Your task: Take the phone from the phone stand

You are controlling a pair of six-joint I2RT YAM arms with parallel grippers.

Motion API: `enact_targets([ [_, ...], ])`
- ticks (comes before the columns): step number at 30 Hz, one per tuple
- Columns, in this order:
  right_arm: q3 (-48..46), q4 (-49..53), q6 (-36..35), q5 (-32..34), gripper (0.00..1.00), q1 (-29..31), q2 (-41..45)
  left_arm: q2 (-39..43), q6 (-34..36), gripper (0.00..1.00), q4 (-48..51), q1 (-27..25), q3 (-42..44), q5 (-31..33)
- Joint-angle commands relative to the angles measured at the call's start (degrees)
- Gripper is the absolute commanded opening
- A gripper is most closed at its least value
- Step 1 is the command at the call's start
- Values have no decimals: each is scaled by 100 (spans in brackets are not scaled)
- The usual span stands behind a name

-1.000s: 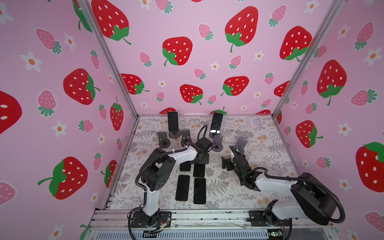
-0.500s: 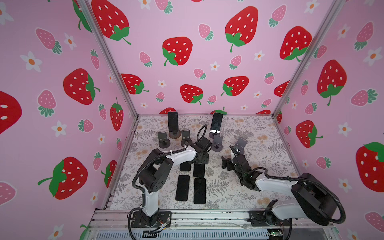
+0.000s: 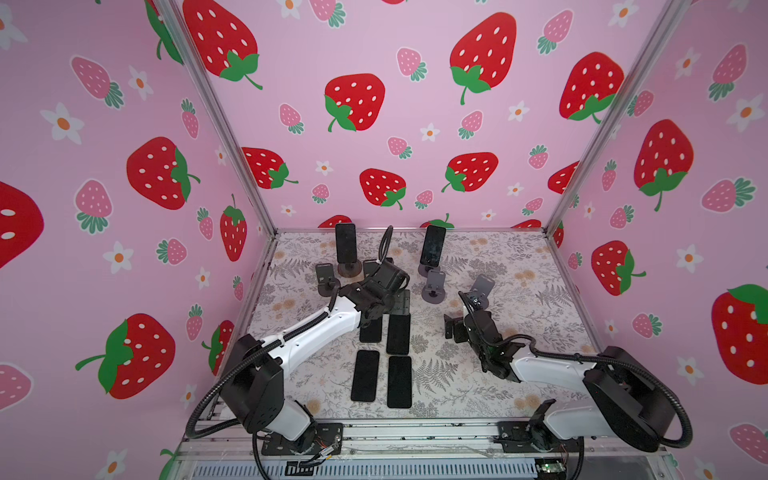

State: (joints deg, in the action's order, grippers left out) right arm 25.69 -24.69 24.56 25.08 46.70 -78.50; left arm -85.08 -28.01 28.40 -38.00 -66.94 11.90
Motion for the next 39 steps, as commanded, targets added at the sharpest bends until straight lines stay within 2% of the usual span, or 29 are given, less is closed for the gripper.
enact_targets([
  [1, 598, 838, 483, -7, 100, -18, -63, 378, 277, 86, 2, 396, 356, 312],
  [6, 1641, 1820, 648, -58, 100, -17, -178, 1029, 348, 88, -670, 1026, 1178, 200],
  [12, 2932, 2651, 697, 23, 100, -17, -571, 1328, 306, 88, -1061, 1743, 1779, -74],
  [15, 3398, 2878, 685, 1, 100, -22, -747, 1423, 235, 89, -1185, 1897, 1878, -111],
  [18, 3584, 2854, 557, -92, 100, -25, -747, 1373, 354, 90, -1075, 1991, 1537, -319],
  [21, 3353, 2484, 368, -210, 100, -21, -525, 1176, 502, 92, -700, 2005, 907, -177],
  [28, 1679, 696, -373, -447, 100, -12, 273, 409, 784, 98, -193, 2085, -285, -66],
  [30, 1298, 302, -584, -549, 100, -10, 335, 194, 794, 99, -180, 2106, -549, 104],
  [33, 877, -133, -734, -534, 100, 19, 305, -50, 1032, 99, -264, 2112, -880, -8],
  [39, 76, -1073, -1015, -1063, 100, 130, 399, -556, 1711, 99, -531, 2185, -1462, -232],
])
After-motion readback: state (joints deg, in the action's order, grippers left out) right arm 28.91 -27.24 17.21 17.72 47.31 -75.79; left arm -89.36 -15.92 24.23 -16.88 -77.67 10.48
